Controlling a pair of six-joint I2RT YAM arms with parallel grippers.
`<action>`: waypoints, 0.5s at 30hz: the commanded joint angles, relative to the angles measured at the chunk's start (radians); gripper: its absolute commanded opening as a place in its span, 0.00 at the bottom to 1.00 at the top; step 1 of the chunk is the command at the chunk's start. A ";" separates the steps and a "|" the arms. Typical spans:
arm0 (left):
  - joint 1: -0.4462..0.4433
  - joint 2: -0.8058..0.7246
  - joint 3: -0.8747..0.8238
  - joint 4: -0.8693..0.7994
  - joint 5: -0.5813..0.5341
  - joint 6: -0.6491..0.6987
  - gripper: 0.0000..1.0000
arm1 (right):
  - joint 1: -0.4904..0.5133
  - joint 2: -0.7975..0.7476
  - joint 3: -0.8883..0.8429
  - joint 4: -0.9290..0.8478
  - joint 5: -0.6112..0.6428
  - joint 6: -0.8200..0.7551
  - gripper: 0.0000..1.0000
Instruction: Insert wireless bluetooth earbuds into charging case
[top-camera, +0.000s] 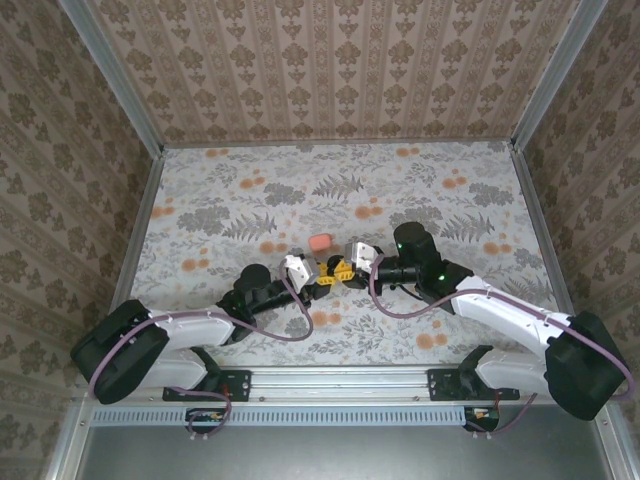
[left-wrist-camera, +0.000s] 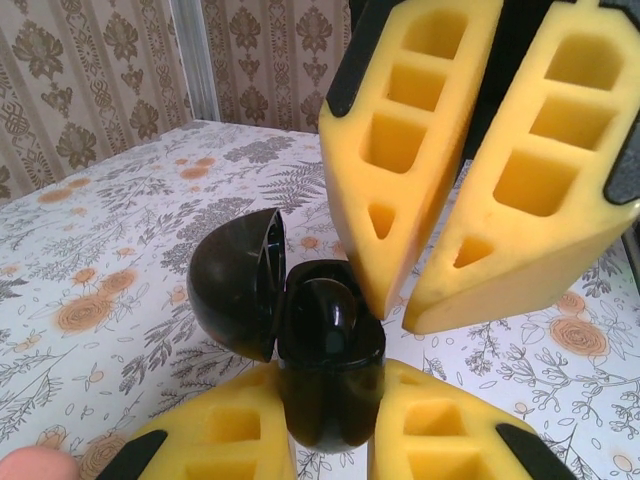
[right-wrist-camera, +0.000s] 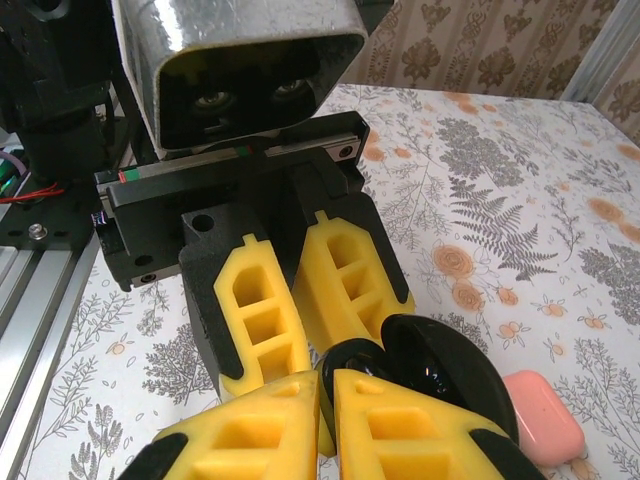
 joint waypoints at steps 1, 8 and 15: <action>0.003 -0.022 0.026 0.010 0.019 0.010 0.14 | 0.007 0.010 0.032 -0.014 -0.021 -0.012 0.15; 0.003 -0.023 0.014 0.017 0.010 0.014 0.14 | 0.007 -0.025 0.031 -0.025 -0.013 -0.005 0.16; 0.004 -0.026 -0.005 0.012 0.006 0.030 0.14 | -0.033 -0.127 0.028 -0.134 0.020 0.047 0.18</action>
